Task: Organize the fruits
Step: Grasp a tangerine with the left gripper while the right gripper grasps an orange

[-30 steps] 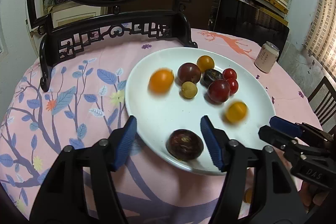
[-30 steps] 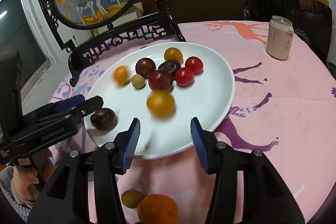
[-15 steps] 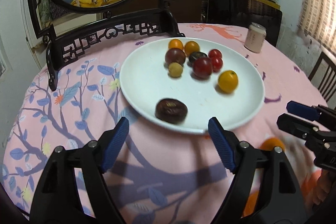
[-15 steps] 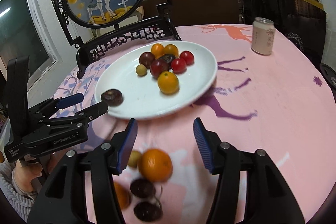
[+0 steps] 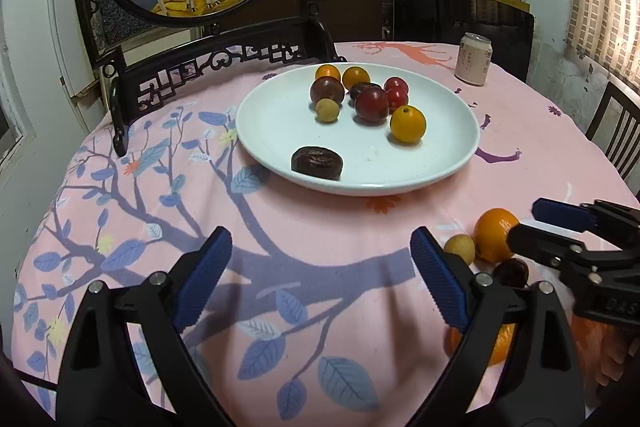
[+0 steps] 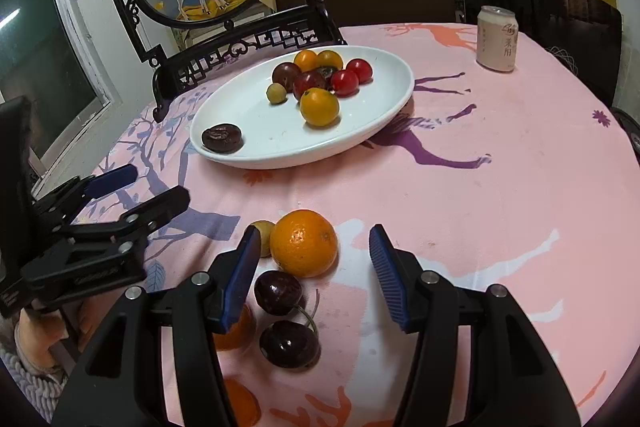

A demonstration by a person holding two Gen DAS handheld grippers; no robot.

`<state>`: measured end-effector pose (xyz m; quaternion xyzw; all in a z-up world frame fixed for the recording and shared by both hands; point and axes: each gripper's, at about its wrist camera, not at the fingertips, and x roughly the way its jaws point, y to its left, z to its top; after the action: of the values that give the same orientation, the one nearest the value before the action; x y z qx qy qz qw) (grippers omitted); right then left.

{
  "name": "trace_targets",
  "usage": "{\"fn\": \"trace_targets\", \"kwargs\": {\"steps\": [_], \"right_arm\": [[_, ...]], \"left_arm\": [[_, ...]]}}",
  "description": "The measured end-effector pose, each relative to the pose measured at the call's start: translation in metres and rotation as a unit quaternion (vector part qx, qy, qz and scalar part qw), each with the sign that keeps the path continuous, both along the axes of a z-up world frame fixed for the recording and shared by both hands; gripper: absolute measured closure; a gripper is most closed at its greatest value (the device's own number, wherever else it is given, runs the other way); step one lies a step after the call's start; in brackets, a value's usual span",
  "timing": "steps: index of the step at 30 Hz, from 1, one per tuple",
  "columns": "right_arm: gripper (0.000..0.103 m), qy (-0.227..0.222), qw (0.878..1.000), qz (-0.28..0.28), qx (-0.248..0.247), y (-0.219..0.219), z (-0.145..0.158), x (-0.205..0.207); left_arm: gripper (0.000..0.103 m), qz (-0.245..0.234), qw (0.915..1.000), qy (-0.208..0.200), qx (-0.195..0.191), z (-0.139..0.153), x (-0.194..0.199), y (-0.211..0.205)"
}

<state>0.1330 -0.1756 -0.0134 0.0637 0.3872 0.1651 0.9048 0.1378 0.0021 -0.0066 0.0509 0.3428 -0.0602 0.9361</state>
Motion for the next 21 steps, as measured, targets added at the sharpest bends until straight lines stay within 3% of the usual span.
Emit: {"fn": "trace_targets", "kwargs": {"steps": [5,8,12,16,21], "right_arm": [[0.046,0.011,1.000,-0.008,-0.006,-0.005,-0.006,0.007],[0.046,-0.016,0.997,-0.070,-0.011,-0.028,0.007,0.005],[0.046,-0.004,0.997,-0.073,0.031,-0.046,0.009,0.006],[0.046,0.004,0.999,-0.048,0.001,-0.028,0.002,0.008],[0.046,0.000,0.997,-0.069,-0.032,-0.029,-0.003,0.012]], "left_arm": [[0.009,-0.001,1.0000,-0.001,-0.002,0.001,-0.006,0.000],[0.009,-0.003,1.0000,0.000,-0.006,0.001,-0.009,0.001],[0.009,-0.013,0.9999,-0.001,-0.008,0.003,-0.015,-0.002],[0.009,-0.032,0.9995,-0.002,0.006,0.001,-0.024,-0.012],[0.008,-0.051,0.9983,-0.005,0.027,-0.001,-0.033,-0.025]]}}
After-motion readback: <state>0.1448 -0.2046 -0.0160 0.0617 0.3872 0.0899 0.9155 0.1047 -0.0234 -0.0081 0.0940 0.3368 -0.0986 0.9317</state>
